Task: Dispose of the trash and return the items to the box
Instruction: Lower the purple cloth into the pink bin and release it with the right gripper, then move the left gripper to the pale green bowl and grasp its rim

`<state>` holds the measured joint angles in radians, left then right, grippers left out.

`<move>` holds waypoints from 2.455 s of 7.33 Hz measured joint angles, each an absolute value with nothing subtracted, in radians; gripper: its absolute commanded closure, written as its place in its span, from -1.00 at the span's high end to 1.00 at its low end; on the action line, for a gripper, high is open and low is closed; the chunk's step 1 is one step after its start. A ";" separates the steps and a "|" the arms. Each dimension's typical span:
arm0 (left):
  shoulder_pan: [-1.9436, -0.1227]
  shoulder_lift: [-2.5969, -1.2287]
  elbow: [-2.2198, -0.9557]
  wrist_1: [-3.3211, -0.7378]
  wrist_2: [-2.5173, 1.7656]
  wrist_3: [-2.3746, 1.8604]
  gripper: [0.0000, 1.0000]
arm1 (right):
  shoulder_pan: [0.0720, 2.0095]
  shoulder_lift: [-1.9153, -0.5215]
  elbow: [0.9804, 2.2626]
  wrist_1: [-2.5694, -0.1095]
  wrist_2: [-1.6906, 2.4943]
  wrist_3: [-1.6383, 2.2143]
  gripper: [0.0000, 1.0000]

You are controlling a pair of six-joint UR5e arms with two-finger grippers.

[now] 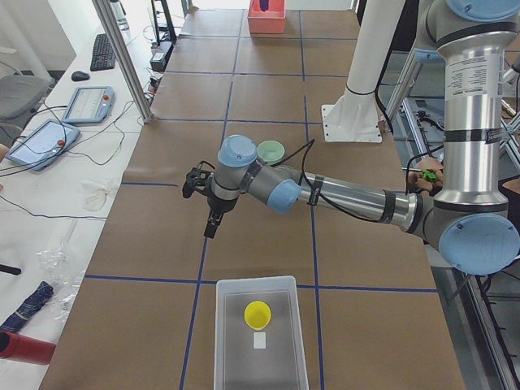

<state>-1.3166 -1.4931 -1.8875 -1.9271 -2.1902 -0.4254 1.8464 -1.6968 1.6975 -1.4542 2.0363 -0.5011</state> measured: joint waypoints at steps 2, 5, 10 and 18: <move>-1.188 -1.500 -1.936 -1.960 -2.189 -0.618 1.00 | 1.856 -1.697 1.543 -1.302 2.041 -0.494 1.00; -1.030 -1.515 -1.955 -2.023 -2.177 -0.842 1.00 | 1.854 -1.691 1.567 -1.387 2.209 -0.333 1.00; -0.715 -1.620 -1.951 -2.070 -2.011 -1.252 0.95 | 1.697 -1.698 1.906 -1.727 2.302 -0.206 1.00; -0.533 -1.757 -1.820 -2.061 -1.871 -1.383 -1.00 | 1.586 -1.697 1.868 -1.723 2.309 -0.074 1.00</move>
<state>-0.5326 -1.7565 -1.8198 -2.0613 -1.8709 -1.3828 1.5857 -1.6972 1.8675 -1.7233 2.3086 -0.0736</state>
